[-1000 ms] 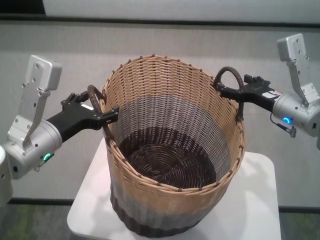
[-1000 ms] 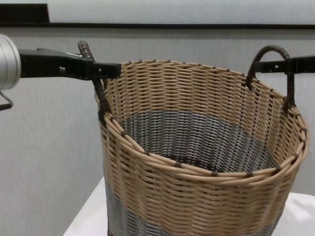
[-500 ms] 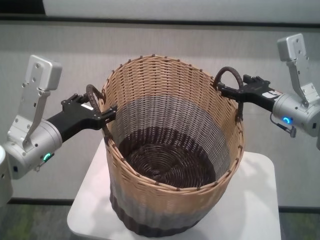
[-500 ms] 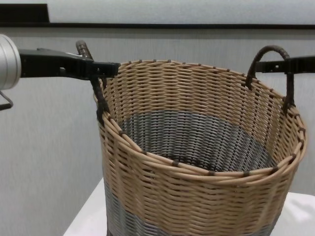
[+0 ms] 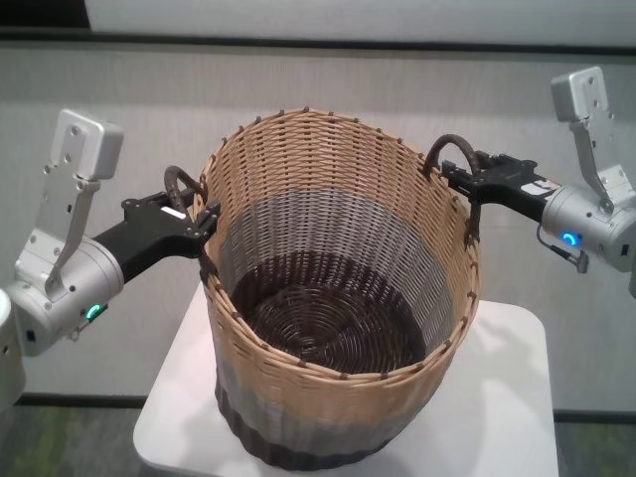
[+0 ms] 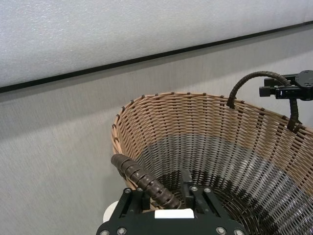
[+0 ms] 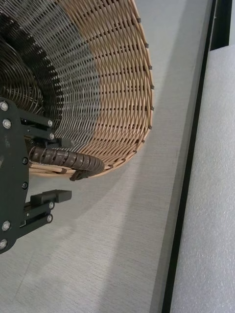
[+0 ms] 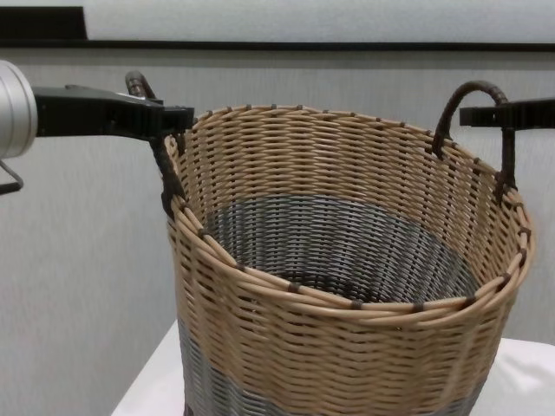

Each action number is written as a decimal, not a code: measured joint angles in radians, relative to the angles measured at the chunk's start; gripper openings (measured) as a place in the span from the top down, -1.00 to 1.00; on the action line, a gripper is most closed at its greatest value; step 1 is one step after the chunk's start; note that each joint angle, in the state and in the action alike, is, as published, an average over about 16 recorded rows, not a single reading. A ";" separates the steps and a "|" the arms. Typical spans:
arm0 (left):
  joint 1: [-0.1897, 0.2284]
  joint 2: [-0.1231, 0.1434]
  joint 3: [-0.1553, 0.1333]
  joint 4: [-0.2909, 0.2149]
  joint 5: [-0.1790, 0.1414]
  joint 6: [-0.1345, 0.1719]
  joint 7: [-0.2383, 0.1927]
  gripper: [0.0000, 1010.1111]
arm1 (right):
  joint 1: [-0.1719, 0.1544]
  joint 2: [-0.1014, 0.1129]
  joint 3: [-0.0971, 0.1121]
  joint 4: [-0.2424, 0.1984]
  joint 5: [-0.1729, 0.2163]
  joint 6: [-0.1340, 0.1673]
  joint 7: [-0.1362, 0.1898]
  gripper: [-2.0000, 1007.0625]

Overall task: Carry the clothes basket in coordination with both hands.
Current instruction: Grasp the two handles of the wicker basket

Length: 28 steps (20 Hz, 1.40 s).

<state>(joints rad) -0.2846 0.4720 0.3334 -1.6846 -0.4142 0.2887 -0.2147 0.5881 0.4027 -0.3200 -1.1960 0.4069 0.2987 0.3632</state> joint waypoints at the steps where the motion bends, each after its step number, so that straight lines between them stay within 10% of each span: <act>1: 0.000 0.000 0.000 0.000 0.000 0.000 0.000 0.23 | 0.000 0.000 0.000 0.000 0.000 0.000 0.000 -0.07; 15: 0.000 0.000 0.000 0.000 0.000 0.000 0.000 0.94 | 0.000 0.000 0.000 0.000 0.000 0.000 0.000 0.80; 28: 0.000 0.000 0.000 0.000 0.000 0.000 0.000 1.00 | 0.000 0.000 0.000 0.000 0.000 0.000 0.000 0.96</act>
<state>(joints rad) -0.2846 0.4720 0.3334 -1.6846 -0.4142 0.2888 -0.2147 0.5881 0.4027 -0.3200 -1.1959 0.4069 0.2987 0.3632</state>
